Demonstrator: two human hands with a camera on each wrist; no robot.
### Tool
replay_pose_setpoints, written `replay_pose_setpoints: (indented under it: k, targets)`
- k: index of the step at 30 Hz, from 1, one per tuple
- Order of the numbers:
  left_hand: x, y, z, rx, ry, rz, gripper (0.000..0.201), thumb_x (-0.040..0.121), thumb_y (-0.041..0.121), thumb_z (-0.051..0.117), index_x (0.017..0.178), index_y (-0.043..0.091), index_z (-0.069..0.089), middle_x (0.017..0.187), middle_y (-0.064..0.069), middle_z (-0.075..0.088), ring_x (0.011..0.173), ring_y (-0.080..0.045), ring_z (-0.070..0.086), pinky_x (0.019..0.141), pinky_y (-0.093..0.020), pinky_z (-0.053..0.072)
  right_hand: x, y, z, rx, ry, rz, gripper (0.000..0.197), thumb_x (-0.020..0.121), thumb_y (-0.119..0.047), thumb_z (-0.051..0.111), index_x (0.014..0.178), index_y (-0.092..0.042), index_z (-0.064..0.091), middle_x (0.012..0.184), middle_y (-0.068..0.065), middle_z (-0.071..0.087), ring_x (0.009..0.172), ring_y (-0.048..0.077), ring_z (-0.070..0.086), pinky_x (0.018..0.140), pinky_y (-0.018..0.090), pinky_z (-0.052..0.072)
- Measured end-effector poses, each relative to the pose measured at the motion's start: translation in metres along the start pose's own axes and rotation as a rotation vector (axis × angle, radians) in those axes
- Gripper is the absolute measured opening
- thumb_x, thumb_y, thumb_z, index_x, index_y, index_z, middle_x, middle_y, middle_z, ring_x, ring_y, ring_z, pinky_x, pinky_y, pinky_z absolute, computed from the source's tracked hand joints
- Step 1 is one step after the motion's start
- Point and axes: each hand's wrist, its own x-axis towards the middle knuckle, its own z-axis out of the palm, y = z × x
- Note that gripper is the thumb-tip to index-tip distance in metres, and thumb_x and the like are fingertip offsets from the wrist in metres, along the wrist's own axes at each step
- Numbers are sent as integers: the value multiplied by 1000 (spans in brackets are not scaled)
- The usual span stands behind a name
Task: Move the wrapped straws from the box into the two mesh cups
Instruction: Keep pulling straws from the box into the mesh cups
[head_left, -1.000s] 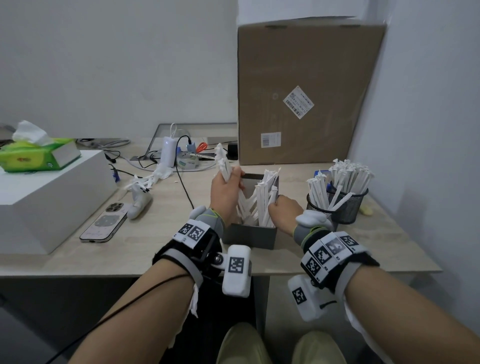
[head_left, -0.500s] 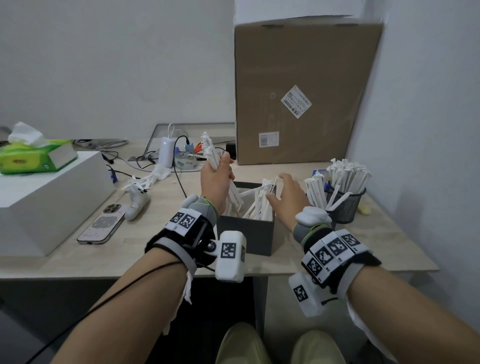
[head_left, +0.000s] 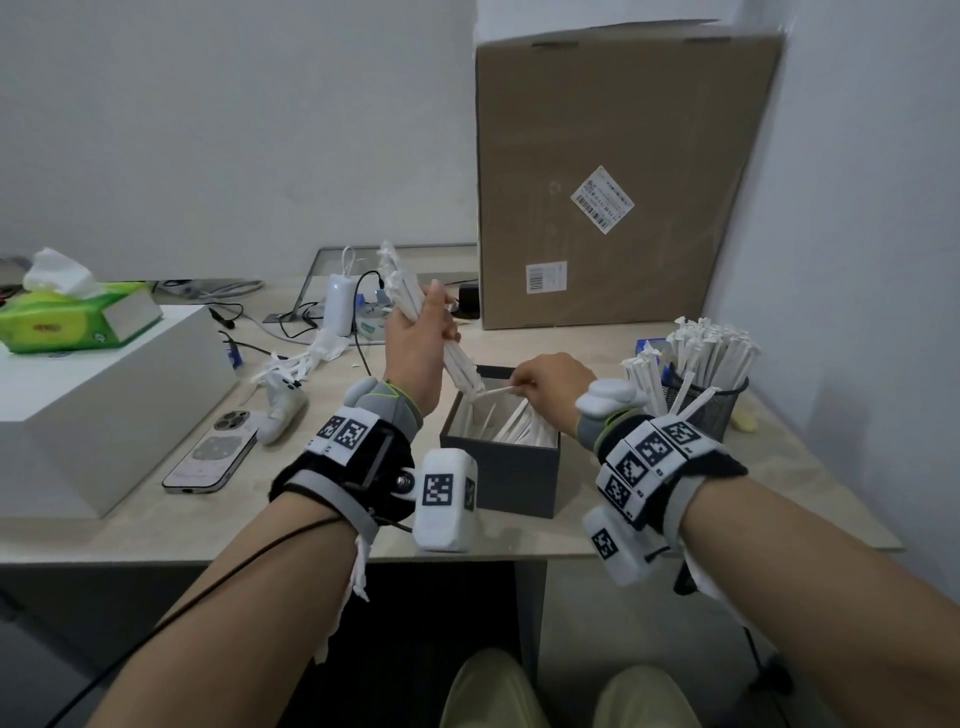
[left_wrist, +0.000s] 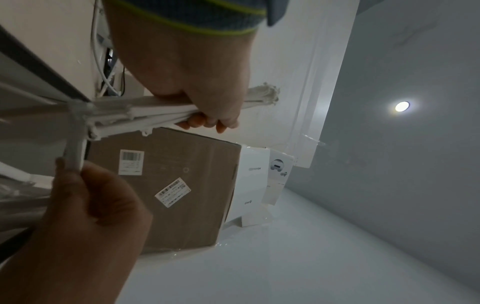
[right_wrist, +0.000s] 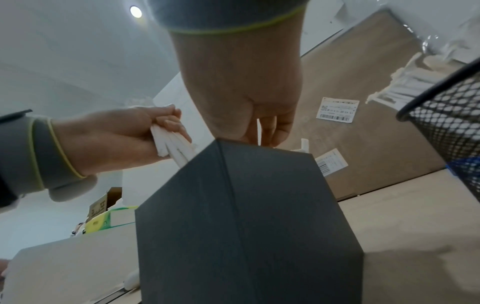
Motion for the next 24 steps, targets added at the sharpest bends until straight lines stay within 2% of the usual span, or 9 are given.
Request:
replay_pose_setpoints:
  k: [3,6,9,12,16,19,21,23,24]
  targets:
    - [7,12,-1,-99,25,-3,23,96,23,52,75,13,53,51,7,44,44,-6,41,54,-22,42,-4,6,-3,207,256,-19,21,92,-14,56,103,-8,72,104,10,70,96,26,62,82,32,44]
    - [10,15,4,-89,14,-7,23,94,22,56,73,14,55,53,5,45,45,-6,41,55,-23,41,-5,3,-16,557,491,59,17,90,-14,61,101,-8,73,92,10,68,78,21,63,72,33,49]
    - [7,5,12,115,-81,37,24,92,30,58,72,17,58,50,9,44,48,-9,40,57,-26,40,-8,-6,-38,988,426,158,17,91,-11,60,102,-7,71,77,7,62,60,9,53,54,20,47]
    - [-3,-4,24,216,-204,31,27,92,37,55,78,15,62,49,8,45,50,-11,40,56,-28,38,-10,-14,-48,1061,355,139,15,89,-10,62,100,-4,70,75,8,62,58,9,52,50,13,45]
    - [-15,-16,34,181,-331,3,26,94,31,53,75,15,61,52,7,55,51,-11,42,53,-25,37,-11,-19,-46,1077,366,149,8,87,-9,65,90,-1,66,69,4,63,51,5,53,47,11,43]
    - [-20,-23,38,131,-325,-75,21,93,26,57,77,12,59,58,3,54,50,-8,46,52,-23,40,-13,-19,-44,1044,378,137,8,87,-5,62,90,-1,69,71,3,64,59,7,56,54,14,46]
    - [-20,-23,41,31,-284,-155,22,94,25,55,81,9,61,69,-7,59,59,-14,57,56,-26,49,-15,-23,-39,1024,343,117,14,87,-4,61,95,-5,73,81,0,67,69,9,60,61,16,49]
    - [-17,-22,43,-20,-186,-201,24,94,23,51,82,6,64,74,-15,60,66,-21,61,59,-29,52,-18,-29,-34,1009,282,96,23,88,-2,60,108,-7,71,91,-9,63,85,11,61,76,20,51]
    - [-15,-22,44,-16,-121,-209,25,93,22,50,79,6,64,70,-14,57,64,-20,58,57,-29,50,-20,-30,-32,1008,260,82,27,88,-1,60,112,-9,70,95,-12,60,94,12,60,87,24,50]
